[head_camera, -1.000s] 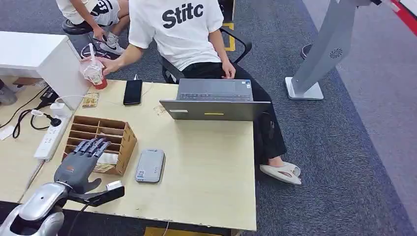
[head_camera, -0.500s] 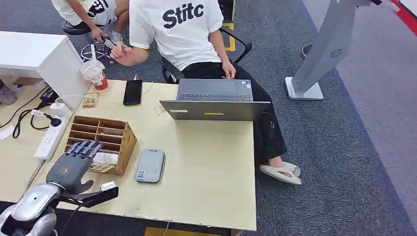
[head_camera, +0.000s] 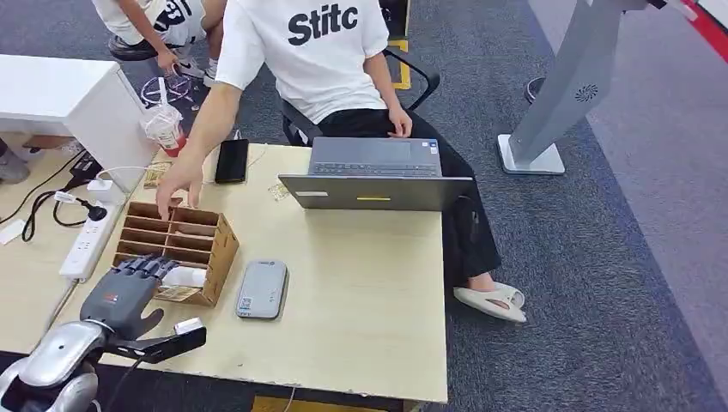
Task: Pass the card to the sensor for recognition and then transmit it.
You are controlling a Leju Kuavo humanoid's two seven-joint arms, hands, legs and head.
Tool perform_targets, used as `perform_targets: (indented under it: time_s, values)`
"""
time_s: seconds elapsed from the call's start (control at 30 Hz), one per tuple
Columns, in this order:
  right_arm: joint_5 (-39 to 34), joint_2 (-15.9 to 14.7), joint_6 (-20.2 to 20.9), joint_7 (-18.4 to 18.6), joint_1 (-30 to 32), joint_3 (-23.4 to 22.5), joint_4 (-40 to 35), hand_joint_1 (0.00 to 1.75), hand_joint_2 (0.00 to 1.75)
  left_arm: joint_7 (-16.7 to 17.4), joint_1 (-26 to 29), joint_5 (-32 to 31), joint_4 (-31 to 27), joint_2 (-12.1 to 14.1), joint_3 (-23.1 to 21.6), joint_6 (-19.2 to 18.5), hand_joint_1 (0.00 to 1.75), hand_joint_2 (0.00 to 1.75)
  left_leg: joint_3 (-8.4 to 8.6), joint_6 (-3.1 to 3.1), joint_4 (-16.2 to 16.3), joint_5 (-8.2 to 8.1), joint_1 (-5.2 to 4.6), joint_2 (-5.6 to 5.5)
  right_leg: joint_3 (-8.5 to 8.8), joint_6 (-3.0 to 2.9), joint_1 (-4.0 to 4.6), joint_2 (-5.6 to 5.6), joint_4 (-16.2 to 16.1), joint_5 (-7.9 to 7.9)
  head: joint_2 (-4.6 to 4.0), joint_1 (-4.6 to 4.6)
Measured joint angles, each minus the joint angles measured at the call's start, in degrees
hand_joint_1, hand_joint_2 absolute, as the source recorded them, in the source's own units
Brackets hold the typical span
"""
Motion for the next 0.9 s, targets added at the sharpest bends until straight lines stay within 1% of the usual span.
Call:
perform_targets:
  time_s: [0.03,0.07,0.13,0.23,0.27,0.3,0.33,0.37,0.4,0.47,0.5,0.6,0.77,0.83,0.87,0.9]
  values:
    - [0.06,0.00,0.02,0.00,0.00,0.00,0.00,0.00,1.75,0.00,0.00,0.00,0.00,0.00,0.00,0.00,0.65,1.75,0.00,0.00,0.00,0.00,0.00,0.00,0.00,0.00,0.00,0.00,0.00,0.00,0.00,0.00]
    - [0.11,0.00,0.02,0.00,0.00,0.00,0.00,0.00,1.75,0.02,0.00,0.00,0.00,-0.02,0.00,0.00,0.70,1.75,0.00,0.00,0.00,0.00,0.00,0.00,0.00,0.00,0.00,0.00,0.00,0.00,0.00,0.00]
    - [0.11,0.00,0.02,0.00,0.00,0.00,0.00,0.00,1.75,0.02,0.00,-0.02,0.00,-0.07,0.00,0.09,0.72,1.75,0.00,0.00,0.00,0.00,0.00,0.00,0.00,0.00,0.00,0.00,0.00,0.00,0.00,0.00]
    - [0.13,0.00,0.02,0.00,0.00,0.00,0.00,0.00,1.75,0.02,0.00,-0.04,0.00,-0.11,0.00,0.33,0.84,1.75,0.00,0.00,0.00,0.00,0.00,0.00,0.00,0.00,0.00,0.00,0.00,0.00,0.00,0.00]
    - [0.17,0.00,0.02,0.00,0.00,0.00,0.00,0.00,1.75,0.02,0.02,-0.07,0.00,-0.13,0.00,0.44,1.12,1.75,0.00,0.00,0.00,0.00,0.00,0.00,0.00,0.00,0.00,0.00,0.00,0.00,0.00,0.00]
    - [0.26,0.00,0.02,-0.02,0.00,0.00,0.00,0.00,1.75,0.02,0.03,-0.11,0.00,-0.20,0.00,0.48,1.26,1.75,0.00,0.00,0.00,0.00,0.00,0.00,0.00,0.00,0.00,0.00,0.00,0.00,0.00,0.00]
    - [0.31,0.00,0.02,-0.07,0.00,0.00,0.00,0.00,1.75,0.02,0.04,-0.11,0.00,-0.28,0.00,0.52,1.26,1.75,0.00,0.00,0.00,0.00,0.00,0.00,0.00,0.00,0.00,0.00,0.00,0.00,0.00,0.00]
    - [0.31,0.00,0.04,-0.07,0.00,0.00,0.00,0.00,1.75,0.02,0.05,-0.11,0.00,-0.37,0.00,0.55,1.47,1.75,0.00,0.00,0.00,0.00,0.00,0.00,0.00,0.00,0.00,0.00,0.00,0.00,0.00,0.00]
    - [0.31,0.00,0.04,-0.07,0.00,0.00,0.00,0.00,1.75,0.02,0.05,-0.11,0.00,-0.42,0.00,0.57,1.59,1.75,0.00,0.00,0.00,0.00,0.00,0.00,0.00,0.00,0.00,0.00,0.00,0.00,0.00,0.00]
    - [0.31,0.00,0.07,-0.07,0.00,0.00,0.00,0.00,1.75,0.02,0.04,-0.11,0.00,-0.50,0.00,0.61,1.64,1.75,0.00,0.00,0.00,0.00,0.00,0.00,0.00,0.00,0.00,0.00,0.00,0.00,0.00,0.00]
    - [0.33,0.00,0.07,-0.07,0.00,0.00,0.00,0.00,1.75,0.02,0.01,-0.11,0.00,-0.57,0.00,0.83,1.61,1.75,0.01,0.00,0.00,0.00,0.00,0.00,0.00,0.00,0.00,0.00,0.00,0.00,0.00,0.00]
    - [0.37,0.00,0.22,-0.07,0.00,0.00,0.00,0.00,1.75,0.02,-0.06,-0.24,0.00,-0.79,0.00,1.05,1.64,1.75,0.01,0.00,0.00,0.00,0.00,0.03,0.00,0.00,0.00,0.03,0.00,0.00,0.00,0.00]
    - [0.37,-0.02,0.22,-0.07,-0.02,0.00,0.00,0.00,1.75,0.00,-0.06,-0.35,0.00,-1.18,0.00,1.31,1.64,1.75,0.01,0.00,0.00,0.00,0.00,0.02,0.00,0.00,0.00,0.01,0.00,0.00,0.00,0.00]
    - [0.37,0.00,0.22,-0.07,-0.02,0.00,0.00,0.00,1.75,0.00,-0.06,-0.37,0.00,-1.31,0.00,1.33,1.69,1.75,0.01,0.00,0.00,0.00,0.00,0.02,0.00,0.00,0.00,0.01,0.00,0.00,0.00,0.00]
    - [0.37,-0.02,0.22,-0.07,-0.02,0.00,0.00,0.00,1.75,0.00,-0.06,-0.39,0.00,-1.36,0.00,1.42,1.75,1.75,0.01,0.00,0.00,0.00,0.00,0.01,0.00,0.00,0.00,0.01,0.00,0.00,0.00,0.00]
    - [0.37,0.00,0.20,-0.07,-0.03,0.00,0.00,0.00,1.75,0.00,-0.06,-0.53,0.00,-1.42,0.00,1.60,1.75,1.75,0.01,0.00,0.00,0.00,0.00,0.01,0.00,0.00,0.00,0.01,0.00,0.00,0.00,0.00]
